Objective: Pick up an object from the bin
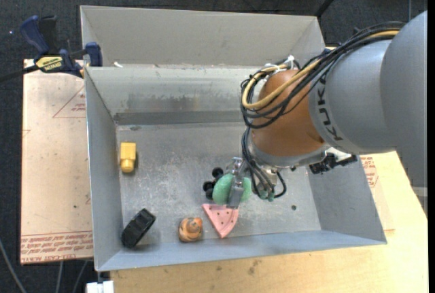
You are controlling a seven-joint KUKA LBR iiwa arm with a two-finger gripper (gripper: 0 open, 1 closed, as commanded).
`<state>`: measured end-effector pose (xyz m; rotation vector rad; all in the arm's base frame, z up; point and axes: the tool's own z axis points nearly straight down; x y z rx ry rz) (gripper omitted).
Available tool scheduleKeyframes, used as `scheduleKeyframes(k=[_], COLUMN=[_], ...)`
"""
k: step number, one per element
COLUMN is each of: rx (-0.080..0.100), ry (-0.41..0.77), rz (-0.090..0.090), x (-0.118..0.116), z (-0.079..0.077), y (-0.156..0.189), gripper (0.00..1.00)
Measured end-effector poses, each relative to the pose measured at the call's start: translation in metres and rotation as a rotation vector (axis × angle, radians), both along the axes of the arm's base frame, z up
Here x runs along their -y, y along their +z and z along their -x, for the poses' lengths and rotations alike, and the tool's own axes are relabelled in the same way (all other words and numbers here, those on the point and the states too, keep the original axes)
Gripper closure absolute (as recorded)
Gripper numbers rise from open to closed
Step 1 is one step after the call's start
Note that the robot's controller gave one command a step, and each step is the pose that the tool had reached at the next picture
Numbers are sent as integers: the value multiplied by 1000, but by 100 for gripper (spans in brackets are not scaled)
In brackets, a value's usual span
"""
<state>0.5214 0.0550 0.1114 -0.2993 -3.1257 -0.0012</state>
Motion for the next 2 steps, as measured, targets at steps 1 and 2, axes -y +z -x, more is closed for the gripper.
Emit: scheduleKeyframes(k=[1,2], rx=[-5,1], ry=[1,1], rz=[1,0], x=[0,0], z=[2,0], y=[21,43], gripper=[100,100])
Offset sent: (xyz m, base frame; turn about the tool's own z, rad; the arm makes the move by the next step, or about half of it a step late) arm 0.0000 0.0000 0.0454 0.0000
